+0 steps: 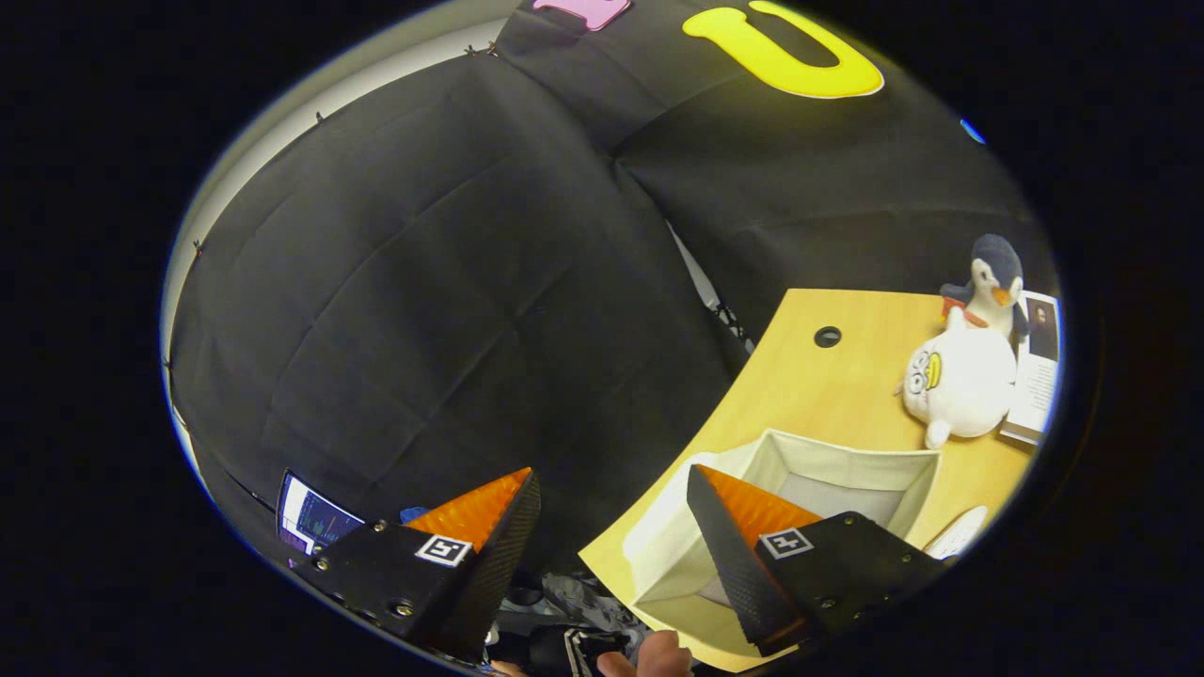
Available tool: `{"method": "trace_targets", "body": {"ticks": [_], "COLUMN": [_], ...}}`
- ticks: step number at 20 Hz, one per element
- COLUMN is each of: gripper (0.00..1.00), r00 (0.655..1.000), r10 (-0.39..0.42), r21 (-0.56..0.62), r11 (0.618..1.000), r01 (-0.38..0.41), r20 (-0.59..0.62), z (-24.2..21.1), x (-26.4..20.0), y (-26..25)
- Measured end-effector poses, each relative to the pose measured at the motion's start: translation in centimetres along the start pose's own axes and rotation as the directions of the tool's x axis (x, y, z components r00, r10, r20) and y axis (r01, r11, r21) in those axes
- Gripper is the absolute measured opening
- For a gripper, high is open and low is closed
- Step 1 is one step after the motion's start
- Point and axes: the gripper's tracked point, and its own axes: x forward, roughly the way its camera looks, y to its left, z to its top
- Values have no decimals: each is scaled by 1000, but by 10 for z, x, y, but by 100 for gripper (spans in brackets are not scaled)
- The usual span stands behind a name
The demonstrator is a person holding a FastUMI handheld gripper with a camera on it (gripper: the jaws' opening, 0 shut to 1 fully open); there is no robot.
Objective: Open the storage box then place both shoes into the box .Put the left shoe in first, then the right shoe, with the right side of both shoes facing outward in a uniform manner.
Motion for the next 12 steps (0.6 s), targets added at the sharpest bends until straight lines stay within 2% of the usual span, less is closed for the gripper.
{"method": "trace_targets", "body": {"ticks": [7, 12], "gripper": [96, 96], "r00": [995, 973], "r10": [-95, -232], "r21": [43, 69], "r11": [995, 970], "r01": [94, 231], "r20": [37, 6], "z": [-2, -36], "x": [-75, -127], "y": [-59, -129]}}
